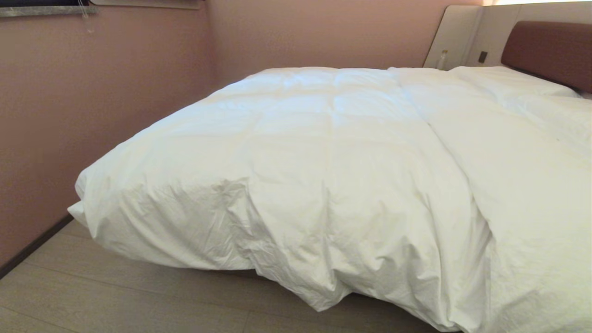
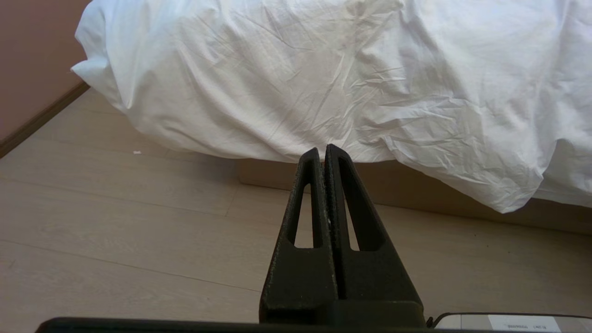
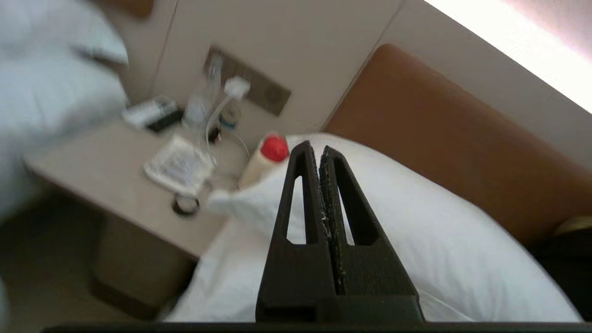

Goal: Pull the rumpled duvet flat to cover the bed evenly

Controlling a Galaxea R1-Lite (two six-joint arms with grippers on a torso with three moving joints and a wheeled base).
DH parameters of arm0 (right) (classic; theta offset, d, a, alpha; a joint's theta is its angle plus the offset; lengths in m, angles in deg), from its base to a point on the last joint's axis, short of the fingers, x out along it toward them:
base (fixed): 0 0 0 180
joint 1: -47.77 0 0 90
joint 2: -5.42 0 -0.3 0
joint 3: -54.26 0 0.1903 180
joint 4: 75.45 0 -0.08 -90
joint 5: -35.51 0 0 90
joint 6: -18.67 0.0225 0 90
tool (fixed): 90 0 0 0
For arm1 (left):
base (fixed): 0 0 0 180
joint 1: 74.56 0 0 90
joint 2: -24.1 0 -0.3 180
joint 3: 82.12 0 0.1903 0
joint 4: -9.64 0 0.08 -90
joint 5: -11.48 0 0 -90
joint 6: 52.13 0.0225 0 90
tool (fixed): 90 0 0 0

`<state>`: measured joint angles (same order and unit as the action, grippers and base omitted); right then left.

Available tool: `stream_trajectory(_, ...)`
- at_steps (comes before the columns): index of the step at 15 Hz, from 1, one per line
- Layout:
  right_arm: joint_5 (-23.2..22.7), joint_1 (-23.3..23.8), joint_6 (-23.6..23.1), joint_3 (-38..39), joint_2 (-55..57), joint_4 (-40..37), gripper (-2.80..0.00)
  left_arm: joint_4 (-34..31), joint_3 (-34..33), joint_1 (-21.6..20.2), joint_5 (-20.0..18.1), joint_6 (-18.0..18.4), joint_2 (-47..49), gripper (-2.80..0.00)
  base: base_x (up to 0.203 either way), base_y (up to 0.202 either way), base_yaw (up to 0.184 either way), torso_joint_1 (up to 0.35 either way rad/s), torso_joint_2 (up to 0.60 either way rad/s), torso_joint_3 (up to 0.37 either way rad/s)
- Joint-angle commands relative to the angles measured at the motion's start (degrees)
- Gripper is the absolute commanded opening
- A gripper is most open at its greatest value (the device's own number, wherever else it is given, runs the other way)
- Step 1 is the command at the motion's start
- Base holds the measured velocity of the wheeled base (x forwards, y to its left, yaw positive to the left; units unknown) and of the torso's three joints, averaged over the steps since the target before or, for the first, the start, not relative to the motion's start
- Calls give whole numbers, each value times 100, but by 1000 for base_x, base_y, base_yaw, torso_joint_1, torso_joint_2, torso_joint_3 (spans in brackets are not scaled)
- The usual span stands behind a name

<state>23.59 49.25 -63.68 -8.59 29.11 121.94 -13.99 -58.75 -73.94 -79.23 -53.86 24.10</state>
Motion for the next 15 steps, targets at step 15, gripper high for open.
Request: stream_trajectory(15, -320, 39, -51, 2538, -1240, -216, -280, 0, 0, -1, 0, -3, 0, -280, 0, 0, 0, 0, 0, 0)
